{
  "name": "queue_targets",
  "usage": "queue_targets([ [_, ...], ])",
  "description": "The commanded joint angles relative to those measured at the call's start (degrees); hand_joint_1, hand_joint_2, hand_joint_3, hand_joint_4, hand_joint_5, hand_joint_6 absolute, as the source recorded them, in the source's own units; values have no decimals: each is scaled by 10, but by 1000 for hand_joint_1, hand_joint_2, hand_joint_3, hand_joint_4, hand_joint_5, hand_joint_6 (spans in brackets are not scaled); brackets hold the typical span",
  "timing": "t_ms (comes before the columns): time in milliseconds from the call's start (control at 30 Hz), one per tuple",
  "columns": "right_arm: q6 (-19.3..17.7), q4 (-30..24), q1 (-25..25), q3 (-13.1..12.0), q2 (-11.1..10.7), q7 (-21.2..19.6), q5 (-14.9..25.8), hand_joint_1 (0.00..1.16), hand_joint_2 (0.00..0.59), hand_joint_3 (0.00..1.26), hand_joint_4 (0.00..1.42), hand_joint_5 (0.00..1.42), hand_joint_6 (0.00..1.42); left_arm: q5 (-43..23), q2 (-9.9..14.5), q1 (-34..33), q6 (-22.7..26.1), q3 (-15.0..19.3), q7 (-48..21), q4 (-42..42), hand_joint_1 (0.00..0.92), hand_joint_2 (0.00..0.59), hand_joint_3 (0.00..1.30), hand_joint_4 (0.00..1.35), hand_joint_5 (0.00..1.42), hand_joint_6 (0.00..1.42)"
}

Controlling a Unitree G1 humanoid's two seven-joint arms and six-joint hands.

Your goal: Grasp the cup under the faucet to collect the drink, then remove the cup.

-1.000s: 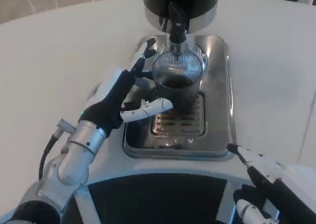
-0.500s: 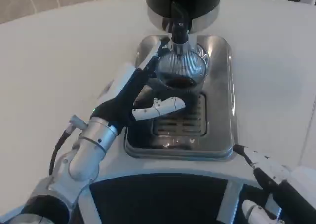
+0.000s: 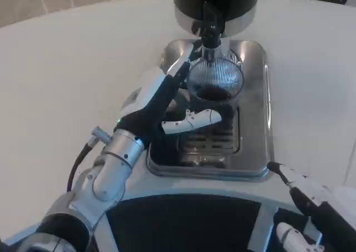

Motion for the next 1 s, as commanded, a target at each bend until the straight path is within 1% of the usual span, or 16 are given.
queue_targets([
  [33, 9, -8, -1, -3, 2, -2, 3, 0, 579, 1, 0, 0, 0, 19, -7, -3, 28, -15, 0, 13, 333, 58, 0, 81, 465, 719],
  [233, 18, -8, -6, 2, 2, -1, -2, 0, 581, 3, 0, 0, 0, 31, -13, -7, 49, -25, 23, 12, 333, 58, 13, 137, 523, 823],
  [533, 22, -8, -8, 6, 4, -4, -15, 1, 586, 17, 0, 0, 0, 36, -23, -10, 73, -35, 47, 12, 333, 58, 205, 269, 631, 940],
  [633, 23, -8, -7, 7, 7, -6, -18, 5, 586, 20, 0, 0, 0, 39, -25, -10, 78, -40, 56, 12, 336, 65, 258, 287, 639, 948],
  [733, 25, -8, -7, 6, 7, -7, -21, 8, 586, 22, 0, 0, 0, 46, -26, -11, 85, -47, 68, 10, 333, 64, 276, 281, 632, 954],
  [867, 33, -8, -9, 3, 6, -10, -20, 12, 586, 24, 0, 0, 0, 63, -25, -11, 101, -63, 90, 5, 323, 68, 287, 279, 600, 902],
  [933, 36, -8, -8, 3, 6, -11, -20, 13, 586, 24, 0, 0, 0, 67, -25, -11, 104, -65, 95, 4, 322, 68, 295, 288, 603, 901],
  [1000, 38, -8, -8, 5, 7, -13, -22, 15, 586, 24, 0, 0, 0, 69, -25, -10, 107, -68, 102, 4, 323, 70, 307, 300, 620, 928],
])
